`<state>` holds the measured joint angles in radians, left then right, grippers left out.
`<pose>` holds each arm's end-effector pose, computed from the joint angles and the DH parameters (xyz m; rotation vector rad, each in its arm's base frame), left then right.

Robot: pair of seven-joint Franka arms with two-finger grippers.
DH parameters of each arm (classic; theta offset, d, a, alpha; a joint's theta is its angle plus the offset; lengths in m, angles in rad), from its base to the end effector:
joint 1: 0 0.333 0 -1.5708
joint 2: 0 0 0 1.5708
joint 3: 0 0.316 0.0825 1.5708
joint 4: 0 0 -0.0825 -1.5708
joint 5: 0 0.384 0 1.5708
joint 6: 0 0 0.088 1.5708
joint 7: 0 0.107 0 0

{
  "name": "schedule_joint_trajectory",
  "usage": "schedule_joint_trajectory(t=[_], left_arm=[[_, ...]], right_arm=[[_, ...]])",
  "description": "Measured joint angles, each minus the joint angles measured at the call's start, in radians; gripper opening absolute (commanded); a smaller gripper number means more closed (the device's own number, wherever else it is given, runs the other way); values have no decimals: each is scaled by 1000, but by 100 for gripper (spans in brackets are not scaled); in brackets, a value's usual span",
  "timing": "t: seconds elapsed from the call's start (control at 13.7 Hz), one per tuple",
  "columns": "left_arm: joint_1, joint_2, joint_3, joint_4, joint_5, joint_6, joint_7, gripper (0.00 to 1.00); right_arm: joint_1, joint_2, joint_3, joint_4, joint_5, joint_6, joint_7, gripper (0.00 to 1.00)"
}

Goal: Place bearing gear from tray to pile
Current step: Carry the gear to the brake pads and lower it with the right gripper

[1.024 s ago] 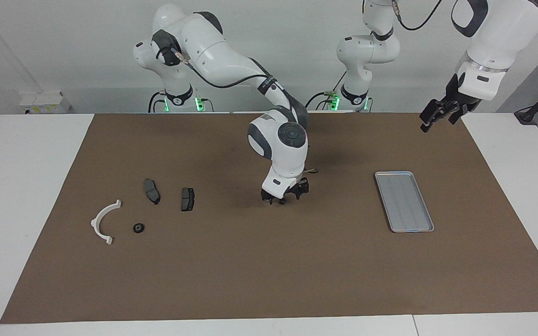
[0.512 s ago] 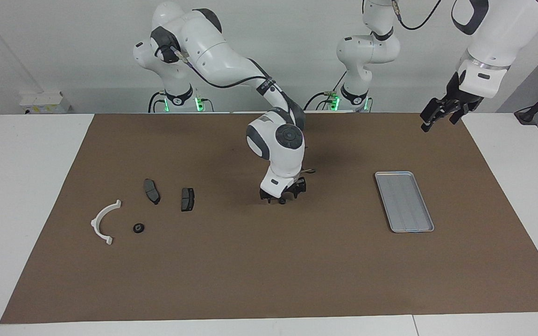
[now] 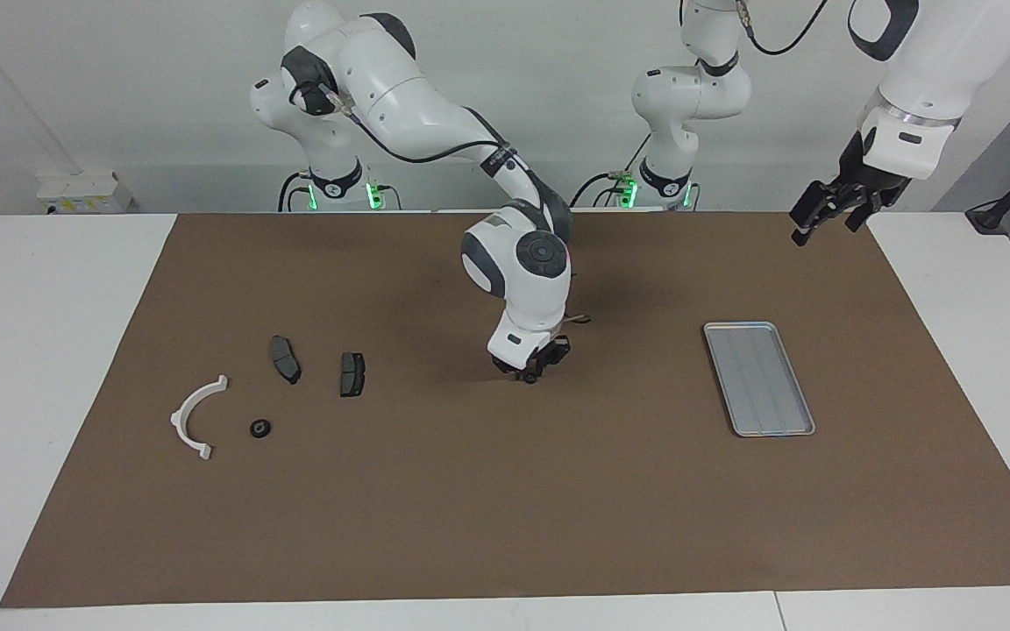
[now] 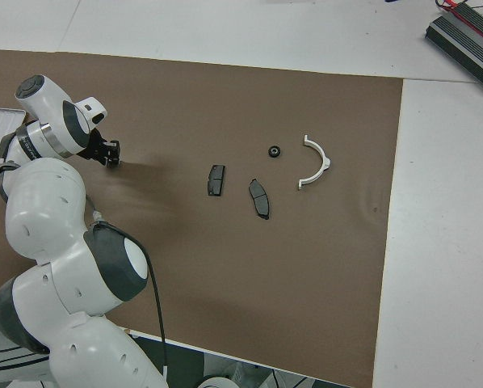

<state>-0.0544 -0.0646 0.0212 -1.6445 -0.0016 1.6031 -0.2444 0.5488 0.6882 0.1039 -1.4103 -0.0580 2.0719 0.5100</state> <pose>0.5368 -0.0176 0.6277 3.1178 0.3305 0.0354 0.5849 0.4251 0.2952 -3.1321 -0.2328 0.0434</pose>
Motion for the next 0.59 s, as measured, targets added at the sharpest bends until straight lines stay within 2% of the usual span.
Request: schedule_joint_trajectory(t=[0.15, 0.29, 0.37, 0.51, 0.59], left_arm=[[0, 0, 0, 0, 0, 0, 0, 100], [0, 0, 0, 0, 0, 0, 0, 100], [0, -1, 0, 0, 0, 0, 0, 100], [0, -1, 0, 0, 0, 0, 0, 100], [0, -1, 0, 0, 0, 0, 0, 100]], right_arm=[[0, 0, 0, -4, 0, 15, 5, 29], [0, 0, 0, -12, 0, 28, 6, 27], [0, 0, 0, -18, 0, 33, 7, 23], [1, -4, -1, -27, 0, 44, 7, 0], [1, -6, 0, -31, 0, 47, 7, 0]])
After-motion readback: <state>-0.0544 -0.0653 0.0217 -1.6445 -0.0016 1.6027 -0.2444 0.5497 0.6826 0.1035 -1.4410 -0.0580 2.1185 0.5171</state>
